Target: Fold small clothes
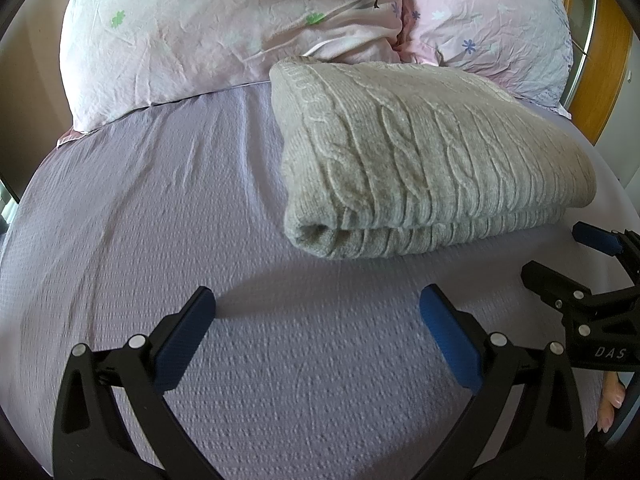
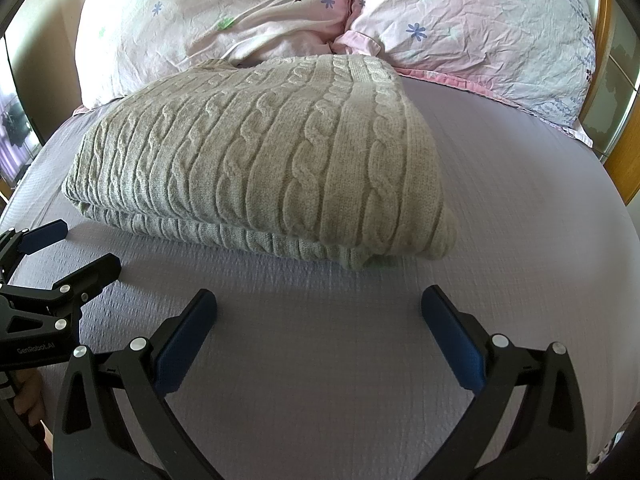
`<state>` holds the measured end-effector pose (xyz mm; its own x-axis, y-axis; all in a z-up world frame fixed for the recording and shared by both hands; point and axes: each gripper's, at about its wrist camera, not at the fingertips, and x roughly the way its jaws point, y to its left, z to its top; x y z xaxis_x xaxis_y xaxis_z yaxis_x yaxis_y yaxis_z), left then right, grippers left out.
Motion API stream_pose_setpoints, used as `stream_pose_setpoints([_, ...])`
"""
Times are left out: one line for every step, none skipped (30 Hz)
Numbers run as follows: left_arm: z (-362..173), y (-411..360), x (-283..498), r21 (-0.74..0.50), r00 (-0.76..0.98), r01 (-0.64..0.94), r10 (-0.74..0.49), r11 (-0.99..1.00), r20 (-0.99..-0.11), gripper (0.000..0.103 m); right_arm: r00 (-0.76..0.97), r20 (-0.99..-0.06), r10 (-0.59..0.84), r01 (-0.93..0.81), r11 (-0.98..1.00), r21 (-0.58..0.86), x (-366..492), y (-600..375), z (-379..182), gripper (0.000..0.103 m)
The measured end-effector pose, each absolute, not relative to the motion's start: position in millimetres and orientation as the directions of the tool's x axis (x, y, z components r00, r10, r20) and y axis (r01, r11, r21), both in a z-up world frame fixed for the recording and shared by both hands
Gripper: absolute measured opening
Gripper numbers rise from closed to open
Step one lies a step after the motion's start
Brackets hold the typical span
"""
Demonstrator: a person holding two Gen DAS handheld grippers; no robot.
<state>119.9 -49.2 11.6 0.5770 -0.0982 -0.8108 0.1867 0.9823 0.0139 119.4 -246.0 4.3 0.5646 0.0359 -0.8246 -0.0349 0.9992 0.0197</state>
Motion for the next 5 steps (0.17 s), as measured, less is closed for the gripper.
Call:
stream_pose_setpoints([11.5,-49.2,119.9,0.014,0.577,0.187,-0.098,0.982,-0.811,0.101,0.565,-0.825,0.036,-0.035,0.999,0.020,119.4,-246.0,4.3,0.102])
stream_pose_setpoints([11.6,-49.2,120.0,0.014,0.577,0.186,-0.098,0.982,-0.811,0.101,0.565,-0.825,0.036,-0.035,0.999,0.020,119.5,-246.0,4.3,0.102])
stream_pose_setpoints([11.5,-49.3,119.9,0.014,0.577,0.186,-0.098,0.982,-0.811,0.101,0.565,-0.825,0.036,-0.035,0.999,0.020,119.5,-246.0,4.3,0.102])
stream_pose_setpoints([11.5,-49.3,119.9,0.014,0.577,0.186,-0.098,0.982,-0.811,0.101,0.565,-0.825,0.036,-0.035,0.999,0.020,119.2,-246.1,4.3,0.102])
stream_pose_setpoints([11.5,-49.3,119.9,0.014,0.577,0.186,-0.098,0.982,-0.811,0.101,0.565,-0.825,0.036,-0.035,0.999,0.020,119.5,-246.0,4.3,0.102])
